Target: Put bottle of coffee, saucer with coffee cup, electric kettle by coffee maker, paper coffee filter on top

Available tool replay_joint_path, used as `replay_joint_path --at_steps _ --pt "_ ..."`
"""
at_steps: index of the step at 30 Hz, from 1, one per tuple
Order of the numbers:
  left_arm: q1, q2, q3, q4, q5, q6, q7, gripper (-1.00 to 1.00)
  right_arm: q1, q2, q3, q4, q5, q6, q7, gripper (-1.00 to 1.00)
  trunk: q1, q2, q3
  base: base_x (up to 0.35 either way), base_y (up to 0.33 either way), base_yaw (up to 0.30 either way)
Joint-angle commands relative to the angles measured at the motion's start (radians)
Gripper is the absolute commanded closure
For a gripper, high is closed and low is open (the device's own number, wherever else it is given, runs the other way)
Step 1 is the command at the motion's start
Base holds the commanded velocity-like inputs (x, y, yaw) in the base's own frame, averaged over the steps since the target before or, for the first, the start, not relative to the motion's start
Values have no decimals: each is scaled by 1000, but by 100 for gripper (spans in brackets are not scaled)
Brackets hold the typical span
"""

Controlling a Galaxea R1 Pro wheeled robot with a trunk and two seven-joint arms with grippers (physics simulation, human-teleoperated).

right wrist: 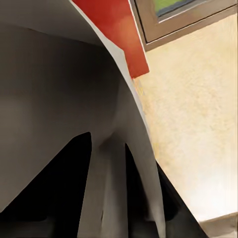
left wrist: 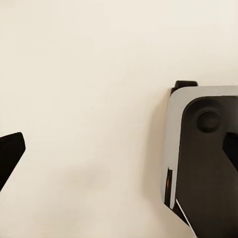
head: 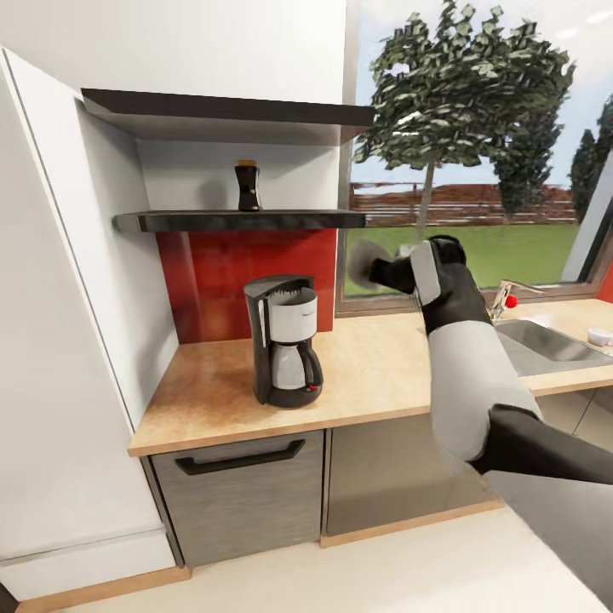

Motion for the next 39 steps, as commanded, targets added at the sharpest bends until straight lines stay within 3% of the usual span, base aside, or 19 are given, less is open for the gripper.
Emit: replay_joint_path --at_steps 1,3,7,10,12,13,14,17,18,21,23,25,27,30,39 --pt "0 1 1 1 3 -3 -1 -100 -14 1 -48 29 -15 1 -11 100 0 -1 0 0 0 0" --pt "0 1 1 7 3 -3 1 -100 -29 1 -133 66 -15 2 -32 100 0 -1 0 0 0 0" --pt "0 1 1 14 3 -3 3 -100 -35 1 -190 80 -26 1 -99 100 0 -1 0 0 0 0" --pt "-1 1 2 16 4 -3 4 -100 -36 1 -213 83 -119 3 -181 100 0 -1 0 0 0 0" --pt "-1 1 4 16 4 -3 4 -100 -36 1 -220 83 -230 1 -284 100 0 -1 0 0 0 0" --pt "-1 1 4 16 4 -3 4 -100 -36 1 -221 83 -262 0 -318 100 0 -1 0 0 0 0" --pt "-1 1 5 16 4 -3 4 -100 -36 1 -222 82 -331 -1 -396 100 0 -1 0 0 0 0" --pt "-1 -1 5 16 4 -3 4 -100 -39 1 -221 75 -583 -23 -686 100 0 -1 0 0 0 0" --pt "-1 -1 4 16 4 -3 4 -100 -39 1 -221 73 -629 -34 -736 100 0 -1 0 0 0 0" --pt "-1 -2 3 16 4 -3 4 -100 -40 1 -215 45 -877 -124 -983 100 0 -1 0 0 0 0" --pt "-1 -2 3 16 4 -3 4 -100 -41 1 -192 16 -951 -154 -1047 100 0 -1 0 0 0 0" --pt "-1 -1 3 16 4 -3 4 -100 -41 1 -133 -28 -1000 -173 -1087 100 0 -1 0 0 0 0" --pt "-1 0 3 16 4 -3 4 -100 -41 1 -67 -65 -1021 -181 -1105 100 0 -1 0 0 0 0" --pt "-1 -1 3 16 4 -3 4 -100 -41 1 -18 -88 -1042 -187 -1113 100 0 -1 0 0 0 0" --pt "-1 2 3 16 4 -3 5 -100 -42 1 8 -100 -1174 -243 -1118 100 0 -1 0 0 0 0"
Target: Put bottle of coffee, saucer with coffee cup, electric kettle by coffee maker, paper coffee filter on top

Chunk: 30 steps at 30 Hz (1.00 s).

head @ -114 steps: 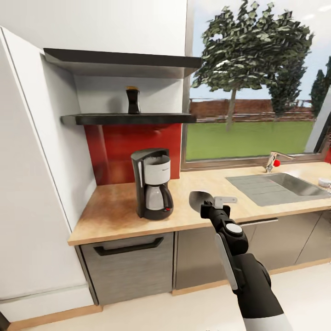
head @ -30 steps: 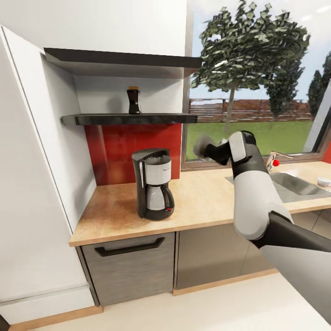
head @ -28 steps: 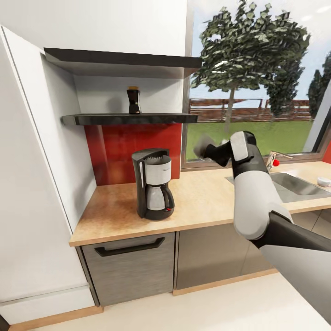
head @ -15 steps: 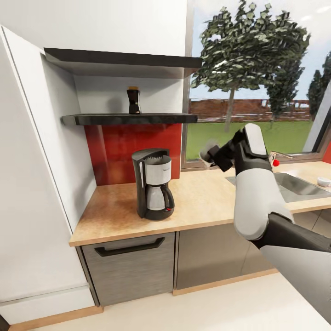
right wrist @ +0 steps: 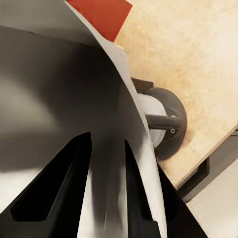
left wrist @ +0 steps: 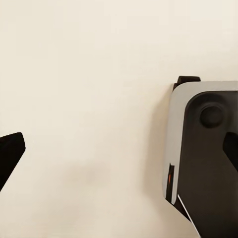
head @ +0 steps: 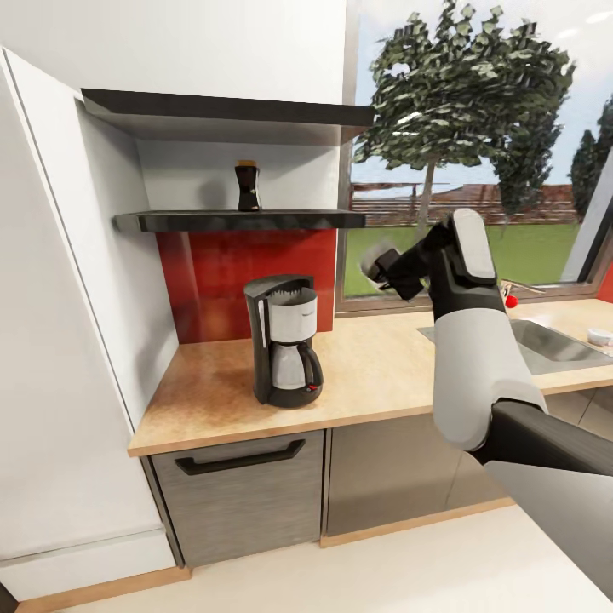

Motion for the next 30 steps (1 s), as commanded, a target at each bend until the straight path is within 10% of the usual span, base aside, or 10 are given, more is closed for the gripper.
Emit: replay_joint_path --at_steps 1,14,30 --pt "0 0 1 1 3 -3 0 -100 0 1 -3 -1 -23 4 -6 100 0 -1 0 0 0 0" --pt "1 0 1 2 3 -3 1 -100 1 1 -3 1 -466 -2 -6 100 0 -1 0 0 0 0" --pt "0 -1 6 2 4 -4 3 -100 1 1 -2 12 -499 0 -8 100 0 -1 0 0 0 0"
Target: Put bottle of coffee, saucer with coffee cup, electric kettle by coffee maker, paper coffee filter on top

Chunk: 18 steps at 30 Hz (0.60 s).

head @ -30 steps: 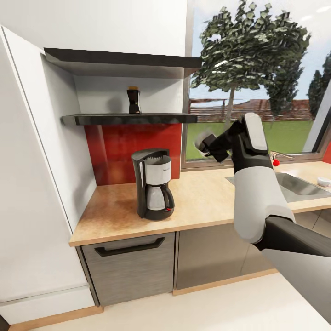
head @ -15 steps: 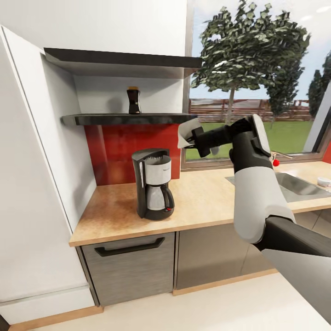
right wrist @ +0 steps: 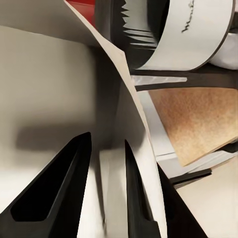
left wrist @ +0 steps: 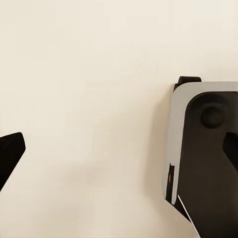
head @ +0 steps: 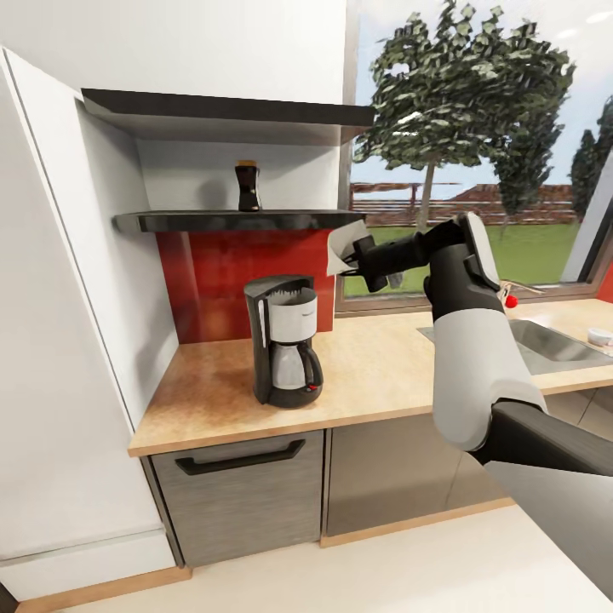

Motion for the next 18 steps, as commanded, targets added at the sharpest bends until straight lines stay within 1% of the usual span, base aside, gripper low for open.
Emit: replay_joint_path --at_steps 1,4,8,15,18 --pt "0 0 2 1 3 -3 0 -100 -1 1 -4 0 -5 6 -9 100 0 -1 0 0 9 0" --pt "0 0 2 2 2 -3 0 -100 -1 1 -5 0 -5 6 -29 100 0 -1 0 0 89 0" --pt "0 -2 3 2 3 -3 -1 -100 -1 1 -5 1 -5 5 -70 100 0 -1 0 0 255 0" --pt "-1 -2 3 2 2 -3 0 -100 -1 1 -4 1 -3 5 -78 100 0 -1 0 0 300 -1" --pt "-1 -2 3 2 2 -3 -1 -100 -1 1 -5 1 -2 5 -78 100 0 -1 -1 0 304 -80"
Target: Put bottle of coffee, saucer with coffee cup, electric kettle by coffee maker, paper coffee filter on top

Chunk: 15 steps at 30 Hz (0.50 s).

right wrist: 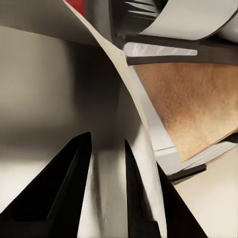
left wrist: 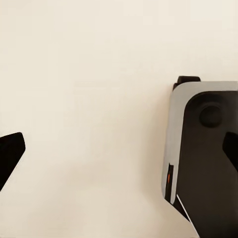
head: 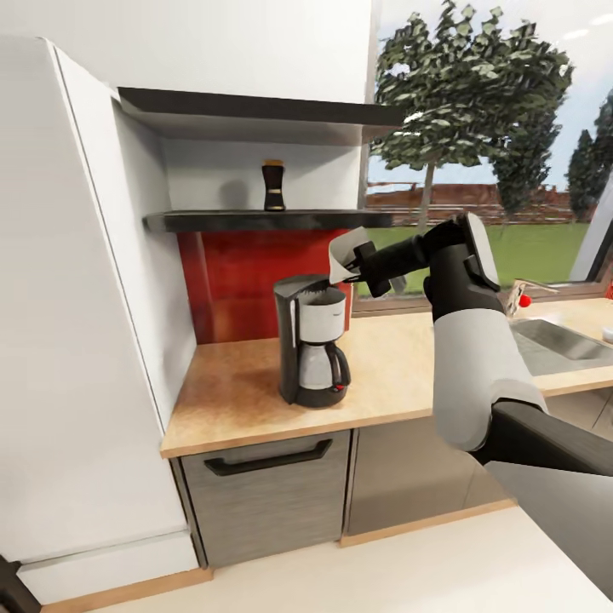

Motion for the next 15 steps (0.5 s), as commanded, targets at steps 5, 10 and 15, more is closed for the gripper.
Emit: replay_joint_path --at_steps 5,10,15 --pt "0 0 2 1 3 -3 -1 -100 -1 1 -5 0 -3 6 -7 100 0 -1 -4 7 304 -206" --pt "0 0 2 1 3 -3 0 -100 -1 1 -5 0 -3 6 -7 100 0 -1 -8 127 292 -246" --pt "0 0 0 2 3 -3 1 -100 -1 1 -5 0 -3 6 -7 100 0 -1 -11 205 173 -130"
